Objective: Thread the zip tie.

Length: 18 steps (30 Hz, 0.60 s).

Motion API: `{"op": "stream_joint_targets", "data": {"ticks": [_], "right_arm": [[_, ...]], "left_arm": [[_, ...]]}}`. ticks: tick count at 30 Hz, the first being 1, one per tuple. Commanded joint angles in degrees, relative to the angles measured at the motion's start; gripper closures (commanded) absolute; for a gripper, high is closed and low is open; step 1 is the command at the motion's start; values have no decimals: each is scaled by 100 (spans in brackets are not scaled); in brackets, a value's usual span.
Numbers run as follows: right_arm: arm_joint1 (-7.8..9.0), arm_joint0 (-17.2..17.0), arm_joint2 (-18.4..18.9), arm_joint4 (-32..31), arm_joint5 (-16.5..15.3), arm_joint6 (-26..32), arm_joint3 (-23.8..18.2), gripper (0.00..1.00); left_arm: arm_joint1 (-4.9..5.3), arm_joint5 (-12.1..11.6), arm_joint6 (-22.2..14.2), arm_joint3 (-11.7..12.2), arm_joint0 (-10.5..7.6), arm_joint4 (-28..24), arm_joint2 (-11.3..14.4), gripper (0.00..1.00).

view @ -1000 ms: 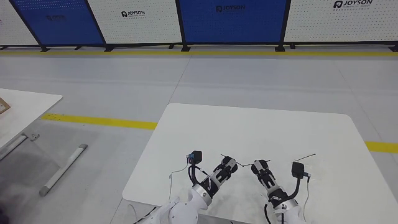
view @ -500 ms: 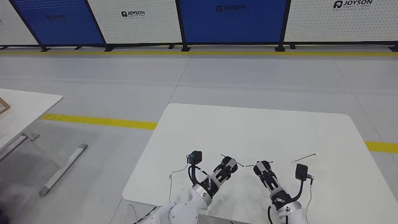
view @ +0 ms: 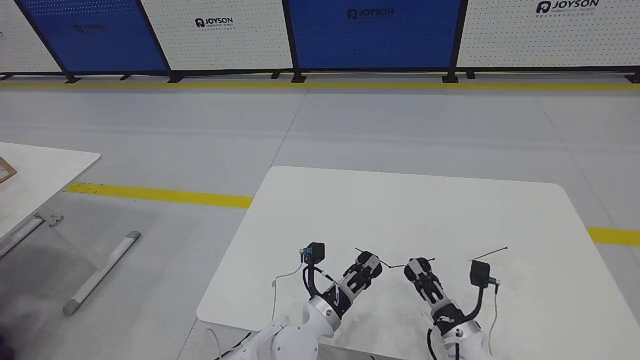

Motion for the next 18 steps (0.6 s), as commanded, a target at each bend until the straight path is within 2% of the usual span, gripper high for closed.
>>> {"op": "stream_joint_targets", "data": {"ticks": [1, 11, 18], "right_arm": [[-12, 18, -17, -8, 27, 15, 21, 100], [-70, 37, -26, 53, -23, 68, 89, 100], [-76, -101, 127, 144, -242, 27, 64, 100]], "left_arm": [[0, 0, 0, 0, 0, 0, 0, 100], [0, 0, 0, 0, 0, 0, 0, 100], [0, 0, 0, 0, 0, 0, 0, 100]]}}
